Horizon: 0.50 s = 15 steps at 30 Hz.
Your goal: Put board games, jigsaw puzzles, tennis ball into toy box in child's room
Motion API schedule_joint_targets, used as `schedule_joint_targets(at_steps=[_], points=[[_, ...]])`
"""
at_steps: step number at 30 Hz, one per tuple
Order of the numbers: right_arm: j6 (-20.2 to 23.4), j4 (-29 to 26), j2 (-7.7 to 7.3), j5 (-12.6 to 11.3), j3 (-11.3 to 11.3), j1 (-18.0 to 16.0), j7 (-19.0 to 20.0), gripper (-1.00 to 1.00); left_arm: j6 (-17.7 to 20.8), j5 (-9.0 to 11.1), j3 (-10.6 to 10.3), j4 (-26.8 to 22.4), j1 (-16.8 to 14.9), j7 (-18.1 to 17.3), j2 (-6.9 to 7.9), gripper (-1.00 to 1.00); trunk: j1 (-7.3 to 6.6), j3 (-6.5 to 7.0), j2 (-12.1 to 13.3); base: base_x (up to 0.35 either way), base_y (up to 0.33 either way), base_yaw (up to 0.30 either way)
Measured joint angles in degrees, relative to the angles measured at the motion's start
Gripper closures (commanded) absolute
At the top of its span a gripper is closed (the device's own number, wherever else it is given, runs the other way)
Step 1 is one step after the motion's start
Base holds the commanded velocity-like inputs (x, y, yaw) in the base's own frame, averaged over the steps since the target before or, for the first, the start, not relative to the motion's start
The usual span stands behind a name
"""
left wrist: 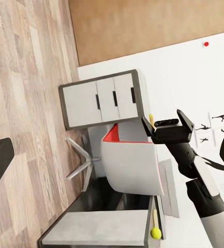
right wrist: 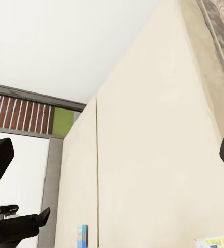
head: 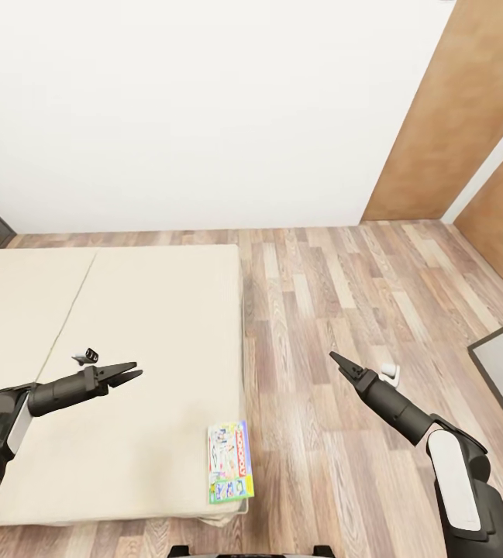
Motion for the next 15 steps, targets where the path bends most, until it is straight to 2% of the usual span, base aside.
schedule_joint_targets(at_steps=[15], points=[[0.0, 0.0, 0.06, 0.0, 0.0, 0.0, 0.0, -1.0, 0.0, 0.0, 0.0, 0.0, 0.0, 0.1, -0.07, -1.0, 0.0, 1.42, 0.0, 0.0, 0.0, 0.0]])
